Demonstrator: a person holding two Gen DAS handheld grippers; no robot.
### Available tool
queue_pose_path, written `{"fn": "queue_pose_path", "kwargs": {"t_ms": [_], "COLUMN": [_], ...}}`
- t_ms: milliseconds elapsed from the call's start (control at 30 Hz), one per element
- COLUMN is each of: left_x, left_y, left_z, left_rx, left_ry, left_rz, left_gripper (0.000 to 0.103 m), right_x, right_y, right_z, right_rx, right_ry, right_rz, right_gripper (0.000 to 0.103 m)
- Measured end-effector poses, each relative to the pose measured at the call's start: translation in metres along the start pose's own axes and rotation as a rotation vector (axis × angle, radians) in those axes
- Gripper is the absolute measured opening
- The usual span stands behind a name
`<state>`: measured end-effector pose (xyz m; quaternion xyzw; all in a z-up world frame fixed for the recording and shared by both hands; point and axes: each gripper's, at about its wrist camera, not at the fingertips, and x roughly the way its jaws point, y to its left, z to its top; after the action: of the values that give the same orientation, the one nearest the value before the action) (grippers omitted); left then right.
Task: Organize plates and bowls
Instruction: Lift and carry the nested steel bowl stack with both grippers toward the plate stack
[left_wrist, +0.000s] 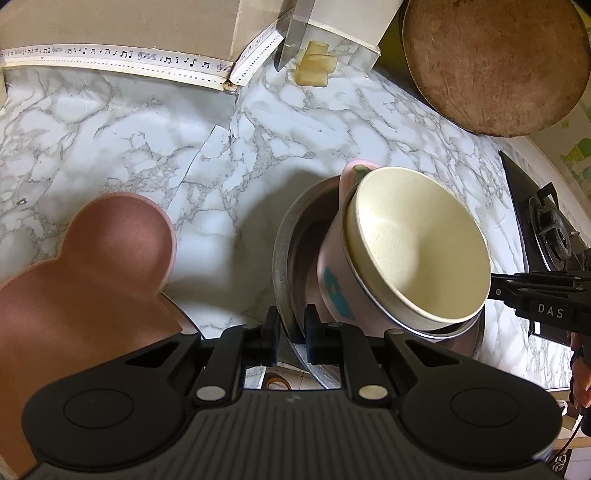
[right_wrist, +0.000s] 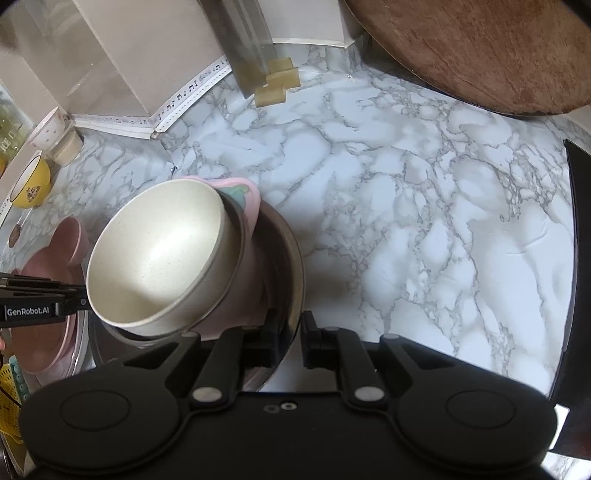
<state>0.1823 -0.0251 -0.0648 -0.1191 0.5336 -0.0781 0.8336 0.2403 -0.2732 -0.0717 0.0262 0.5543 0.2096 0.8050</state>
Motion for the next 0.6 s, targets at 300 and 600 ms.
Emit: {"fn": "queue_pose_path", "kwargs": {"t_ms": [300,600], "left_x": [-0.007,-0.03], "left_y": [-0.002,-0.002], "left_z": [-0.003,-0.005], "left_rx": [0.009,0.015], "left_ry": [-0.018,-0.062], "left_rz": [0.007,0.011], "left_gripper": [0.012,0.012], "right_x": [-0.008,-0.023], "right_y": [0.004,0.013], "right_z": [-0.003,-0.003], "right_rx": [-0.021,-0.033], "right_ry": [-0.022,-0.061], "right_rz": [0.002,0.005], "right_gripper": [0.012,0.012]}}
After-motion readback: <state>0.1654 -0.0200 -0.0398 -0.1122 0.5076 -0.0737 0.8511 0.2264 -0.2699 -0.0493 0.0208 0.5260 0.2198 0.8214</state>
